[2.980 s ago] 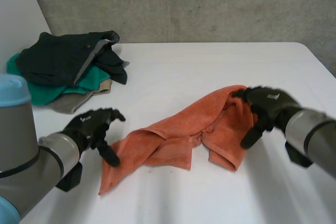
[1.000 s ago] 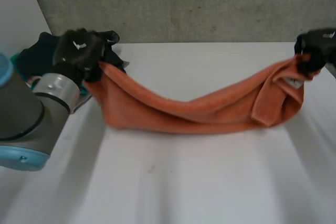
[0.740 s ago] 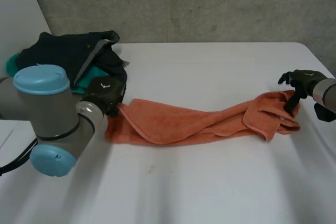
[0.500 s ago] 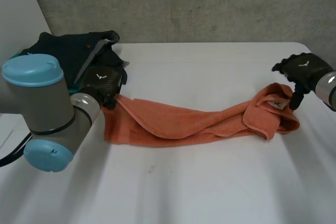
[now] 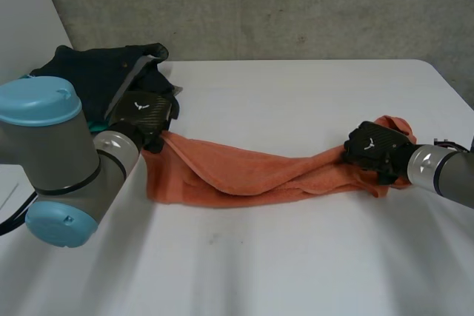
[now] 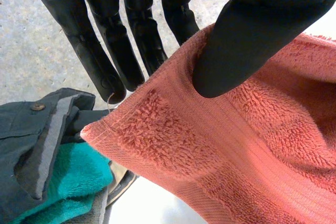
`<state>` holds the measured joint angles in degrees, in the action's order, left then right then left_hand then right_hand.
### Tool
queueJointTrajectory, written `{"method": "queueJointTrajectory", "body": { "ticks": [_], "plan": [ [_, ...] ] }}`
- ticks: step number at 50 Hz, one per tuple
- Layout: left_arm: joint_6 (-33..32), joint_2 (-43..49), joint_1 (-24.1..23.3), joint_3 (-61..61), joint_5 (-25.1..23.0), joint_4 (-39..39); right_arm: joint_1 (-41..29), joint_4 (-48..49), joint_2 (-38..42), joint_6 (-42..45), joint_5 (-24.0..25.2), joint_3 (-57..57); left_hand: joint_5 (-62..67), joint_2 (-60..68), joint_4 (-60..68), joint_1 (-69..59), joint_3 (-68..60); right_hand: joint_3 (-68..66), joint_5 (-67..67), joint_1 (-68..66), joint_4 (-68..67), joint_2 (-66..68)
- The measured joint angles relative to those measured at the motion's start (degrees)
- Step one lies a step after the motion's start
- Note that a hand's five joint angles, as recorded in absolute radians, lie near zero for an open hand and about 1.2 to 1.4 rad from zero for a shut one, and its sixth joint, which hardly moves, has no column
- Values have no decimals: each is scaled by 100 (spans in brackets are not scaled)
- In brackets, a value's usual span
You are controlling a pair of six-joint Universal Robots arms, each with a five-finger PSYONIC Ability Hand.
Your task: Fold the laundry.
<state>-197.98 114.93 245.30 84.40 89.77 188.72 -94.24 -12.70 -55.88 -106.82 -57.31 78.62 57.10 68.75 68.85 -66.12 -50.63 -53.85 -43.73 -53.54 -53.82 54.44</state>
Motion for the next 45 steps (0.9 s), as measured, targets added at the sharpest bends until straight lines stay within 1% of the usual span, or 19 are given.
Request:
{"method": "queueJointTrajectory", "body": {
  "ticks": [2,4,8,12,16,18,20,22,23,24,25,26,27,28,29,31,36,39,45],
  "plan": [
    [2,-35,3,9,7,-6,4,96,61,-50,-9,-55,0,0,8,0,0,-1045,-1066,-1117,-1046,1095],
    [9,-101,8,20,22,-21,9,197,71,-166,-28,-105,0,0,9,0,0,-1380,-1375,-1191,-1404,1320],
    [40,-329,39,44,59,-92,56,329,-106,-714,-90,-181,0,0,10,0,0,-1415,-1381,-1191,-1460,1320],
    [77,-734,128,80,56,-291,266,386,-706,-1851,-282,-331,0,0,10,0,0,-1415,-1382,-1191,-1462,1320],
    [67,-1246,238,139,-109,-658,765,271,-1545,-3142,-625,-485,0,0,10,0,0,-1416,-1382,-1191,-1464,1321],
    [56,-1400,267,168,-215,-802,960,191,-1762,-3470,-719,-499,0,0,11,0,0,-1416,-1382,-1191,-1466,1320],
    [47,-1476,279,202,-316,-894,1052,115,-1862,-3566,-750,-470,0,0,11,0,0,-1347,-1324,-1159,-1393,1240],
    [36,-1483,277,251,-415,-947,1044,34,-1881,-3444,-724,-349,0,0,11,0,0,-264,-368,-262,-287,174],
    [36,-1483,277,251,-415,-947,1044,34,-1881,-3444,-724,-349,0,0,11,0,0,-264,-368,-262,-287,174],
    [29,-1470,274,281,-472,-965,1032,18,-1881,-3384,-709,-310,0,0,11,0,0,417,309,440,274,-538],
    [4,-1379,261,354,-597,-977,872,-25,-1841,-2736,-479,56,0,0,11,0,0,2018,2086,2094,2009,-2180],
    [1,-1366,260,361,-607,-975,852,-22,-1834,-2659,-447,94,0,0,11,0,0,2083,2152,2143,2071,-2232],
    [-12,-1289,251,384,-635,-958,744,42,-1792,-2215,-238,301,0,0,11,0,0,2279,2380,2247,2271,-2371],
    [-15,-1266,250,389,-637,-952,724,60,-1782,-2130,-194,341,0,0,11,0,0,2279,2380,2247,2271,-2371],
    [-26,-1158,240,399,-621,-918,604,194,-1709,-1597,112,557,0,0,11,0,0,2317,2463,2247,2326,-2388],
    [-32,-1051,230,392,-566,-876,499,322,-1586,-1124,416,707,0,0,11,0,0,2317,2482,2247,2327,-2388],
    [-19,-867,219,340,-386,-753,265,331,-1059,-347,835,703,0,0,11,0,0,2317,2483,2247,2327,-2388],
    [-6,-826,222,316,-323,-697,166,101,-731,-82,815,513,0,0,11,0,0,2317,2482,2247,2327,-2388],
    [5,-809,223,301,-290,-621,58,-450,-148,434,574,21,0,0,11,0,0,2317,2480,2247,2327,-2388]
  ]
}}
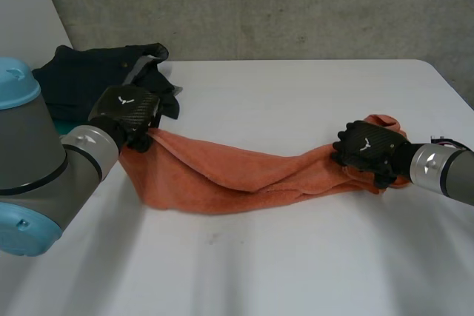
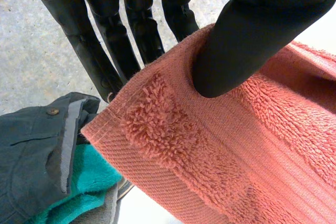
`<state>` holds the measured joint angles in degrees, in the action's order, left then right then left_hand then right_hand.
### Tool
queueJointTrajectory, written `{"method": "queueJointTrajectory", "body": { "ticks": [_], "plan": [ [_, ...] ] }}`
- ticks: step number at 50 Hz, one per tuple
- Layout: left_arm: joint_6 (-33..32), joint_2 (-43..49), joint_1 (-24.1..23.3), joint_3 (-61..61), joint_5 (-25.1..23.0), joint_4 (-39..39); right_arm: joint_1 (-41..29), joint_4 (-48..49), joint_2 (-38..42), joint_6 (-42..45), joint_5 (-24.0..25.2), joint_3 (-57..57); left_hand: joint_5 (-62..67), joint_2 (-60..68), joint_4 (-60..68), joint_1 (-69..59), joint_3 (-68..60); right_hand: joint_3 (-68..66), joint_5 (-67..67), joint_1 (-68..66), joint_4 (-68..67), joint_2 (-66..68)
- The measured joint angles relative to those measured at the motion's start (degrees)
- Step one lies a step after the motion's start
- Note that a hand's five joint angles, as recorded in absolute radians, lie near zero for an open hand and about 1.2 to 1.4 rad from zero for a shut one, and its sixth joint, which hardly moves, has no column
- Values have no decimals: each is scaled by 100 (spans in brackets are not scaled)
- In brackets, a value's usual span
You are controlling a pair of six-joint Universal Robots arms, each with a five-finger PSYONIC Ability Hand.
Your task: Fold the laundry.
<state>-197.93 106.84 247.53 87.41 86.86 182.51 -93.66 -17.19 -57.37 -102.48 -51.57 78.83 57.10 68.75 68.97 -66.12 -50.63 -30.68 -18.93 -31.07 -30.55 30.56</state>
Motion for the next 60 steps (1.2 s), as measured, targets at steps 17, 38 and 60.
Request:
{"method": "queueJointTrajectory", "body": {
  "ticks": [17,38,60],
  "plan": [
    [-6,-7,58,22,34,29,35,490,301,-477,-368,-650,0,0,0,0,0,-3729,-3747,-3205,-3788,3677],
    [-872,-1088,354,118,-343,-1646,1465,-1200,-2107,-2632,-1799,-346,0,0,0,0,0,-3750,-3762,-3205,-3810,3677],
    [-1775,1714,-26,-3775,235,1109,340,2952,-203,-4211,-3216,-2696,0,4,2,0,0,-3754,-3778,-3202,-3811,3677]
  ]
}}
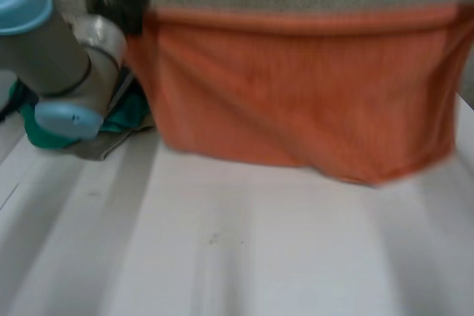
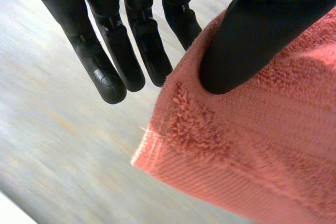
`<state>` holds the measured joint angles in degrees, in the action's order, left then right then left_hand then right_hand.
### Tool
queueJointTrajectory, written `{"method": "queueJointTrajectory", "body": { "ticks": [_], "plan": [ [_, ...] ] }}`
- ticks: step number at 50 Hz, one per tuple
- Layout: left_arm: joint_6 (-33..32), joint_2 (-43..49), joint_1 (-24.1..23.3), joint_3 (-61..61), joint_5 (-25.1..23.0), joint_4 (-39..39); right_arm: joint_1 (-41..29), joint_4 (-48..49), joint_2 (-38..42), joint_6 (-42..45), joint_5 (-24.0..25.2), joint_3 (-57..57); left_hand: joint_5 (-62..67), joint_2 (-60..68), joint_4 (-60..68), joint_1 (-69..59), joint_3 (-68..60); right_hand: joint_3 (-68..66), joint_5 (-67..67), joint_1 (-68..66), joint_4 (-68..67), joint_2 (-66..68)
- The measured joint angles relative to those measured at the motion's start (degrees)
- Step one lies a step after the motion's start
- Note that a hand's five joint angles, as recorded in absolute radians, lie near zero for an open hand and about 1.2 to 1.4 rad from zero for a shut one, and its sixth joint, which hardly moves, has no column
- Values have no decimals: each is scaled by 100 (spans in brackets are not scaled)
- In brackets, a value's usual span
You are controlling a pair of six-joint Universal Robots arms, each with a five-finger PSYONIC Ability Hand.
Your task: Fold the laundry.
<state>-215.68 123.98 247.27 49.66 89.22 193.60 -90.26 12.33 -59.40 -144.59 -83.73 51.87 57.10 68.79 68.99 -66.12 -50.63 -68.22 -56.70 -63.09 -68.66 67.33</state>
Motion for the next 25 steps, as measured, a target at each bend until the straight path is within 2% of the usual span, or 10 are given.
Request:
{"method": "queueJointTrajectory", "body": {
  "ticks": [4,9,17,25],
  "plan": [
    [174,-57,45,-324,-64,1235,-17,1525,-97,-804,-67,-147,0,0,0,0,0,0,-38,0,0,0],
    [397,-105,90,-208,-65,1486,-6,2165,-164,-1297,46,56,0,0,0,0,0,0,-56,0,-1,0],
    [529,-193,236,718,-37,1118,22,1977,-33,-1427,414,545,0,0,0,0,0,0,-56,0,-1,0],
    [536,-221,305,2058,-339,1258,45,1350,308,-1240,871,1208,0,6,0,0,0,0,-56,0,-3,0]
  ]
}}
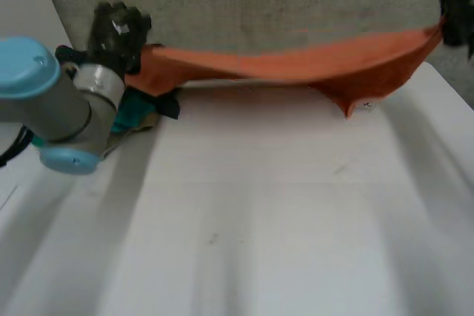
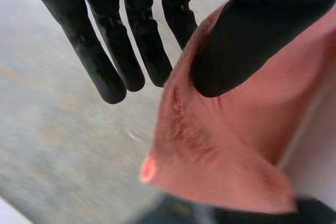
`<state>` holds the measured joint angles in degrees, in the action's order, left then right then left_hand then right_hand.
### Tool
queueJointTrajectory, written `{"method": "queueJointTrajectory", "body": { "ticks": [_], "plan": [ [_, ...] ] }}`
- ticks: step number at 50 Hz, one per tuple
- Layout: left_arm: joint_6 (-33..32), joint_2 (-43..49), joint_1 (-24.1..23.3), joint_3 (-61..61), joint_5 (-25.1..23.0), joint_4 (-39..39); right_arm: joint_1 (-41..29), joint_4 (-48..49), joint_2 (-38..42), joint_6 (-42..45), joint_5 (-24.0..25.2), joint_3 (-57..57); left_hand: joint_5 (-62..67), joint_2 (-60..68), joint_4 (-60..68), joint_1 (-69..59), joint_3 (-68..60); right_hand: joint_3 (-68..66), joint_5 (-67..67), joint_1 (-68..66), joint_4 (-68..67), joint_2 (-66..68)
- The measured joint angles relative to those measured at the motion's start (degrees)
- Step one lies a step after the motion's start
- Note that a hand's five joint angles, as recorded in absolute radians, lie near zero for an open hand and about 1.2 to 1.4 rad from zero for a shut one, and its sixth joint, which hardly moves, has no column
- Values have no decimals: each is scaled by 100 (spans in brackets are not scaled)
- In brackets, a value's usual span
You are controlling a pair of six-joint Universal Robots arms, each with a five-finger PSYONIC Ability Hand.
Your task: Fold the laundry.
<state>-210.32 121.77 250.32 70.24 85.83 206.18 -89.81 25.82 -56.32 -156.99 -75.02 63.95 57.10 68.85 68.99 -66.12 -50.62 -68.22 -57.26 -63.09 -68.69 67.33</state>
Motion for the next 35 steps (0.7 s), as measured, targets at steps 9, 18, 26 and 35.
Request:
{"method": "queueJointTrajectory", "body": {
  "ticks": [9,18,26,35],
  "plan": [
    [-183,-195,-122,1621,-296,-884,180,-1614,40,1063,206,967,0,0,0,0,0,0,0,0,-1,0],
    [-848,-1460,-102,2763,-227,-3084,718,-4156,-1057,2774,284,1848,0,0,0,0,0,0,0,0,-2,0],
    [-1955,-2262,-74,2999,-173,-5153,1221,-5858,-1986,4879,115,2638,0,0,0,0,0,-1,0,0,-2,0],
    [-2065,-1197,-85,1804,38,-4451,820,-4932,-1312,4378,2,2374,0,0,0,0,0,-1,-10,0,-2,0]
  ]
}}
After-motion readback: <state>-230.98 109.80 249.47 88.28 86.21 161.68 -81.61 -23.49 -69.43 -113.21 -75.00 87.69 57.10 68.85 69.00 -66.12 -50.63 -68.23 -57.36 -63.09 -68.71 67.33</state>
